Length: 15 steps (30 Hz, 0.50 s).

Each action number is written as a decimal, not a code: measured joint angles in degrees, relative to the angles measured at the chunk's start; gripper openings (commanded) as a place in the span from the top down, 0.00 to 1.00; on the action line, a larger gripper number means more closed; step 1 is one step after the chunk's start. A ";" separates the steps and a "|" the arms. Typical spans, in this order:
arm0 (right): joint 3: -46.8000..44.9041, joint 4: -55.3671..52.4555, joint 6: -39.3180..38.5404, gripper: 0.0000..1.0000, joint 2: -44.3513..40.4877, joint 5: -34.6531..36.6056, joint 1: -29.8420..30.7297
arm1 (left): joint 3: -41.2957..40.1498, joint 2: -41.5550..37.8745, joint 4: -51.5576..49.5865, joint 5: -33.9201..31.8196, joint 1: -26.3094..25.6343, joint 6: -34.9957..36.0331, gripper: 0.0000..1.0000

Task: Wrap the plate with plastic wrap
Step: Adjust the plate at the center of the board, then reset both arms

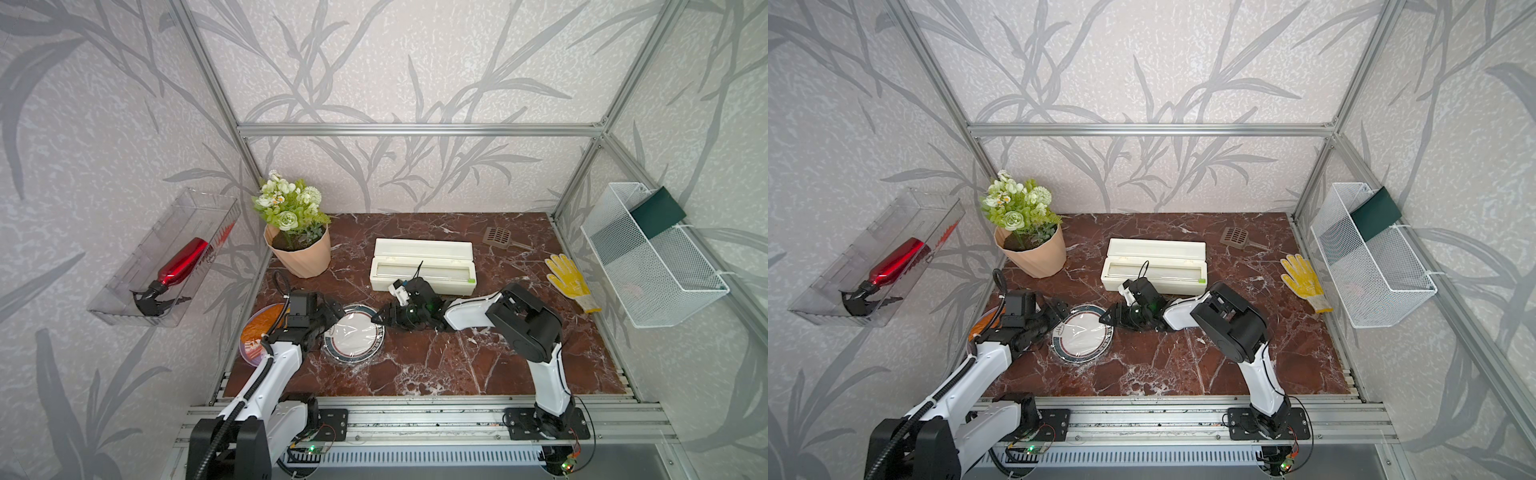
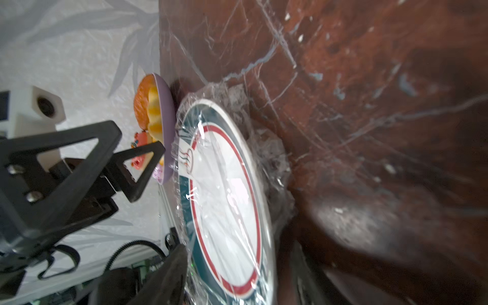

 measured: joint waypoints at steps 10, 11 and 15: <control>-4.02 -13.94 -11.23 0.01 -10.67 13.14 -1.79 | 1.62 -3.41 -3.02 -1.40 0.00 3.85 0.01; -6.08 -15.69 -13.51 0.00 -13.44 15.58 -1.73 | 2.23 -4.39 -3.21 -1.31 0.00 4.96 0.01; -13.88 -22.62 -24.02 0.01 -32.02 28.72 -1.03 | 6.40 -7.48 -4.33 -1.33 0.07 10.51 0.01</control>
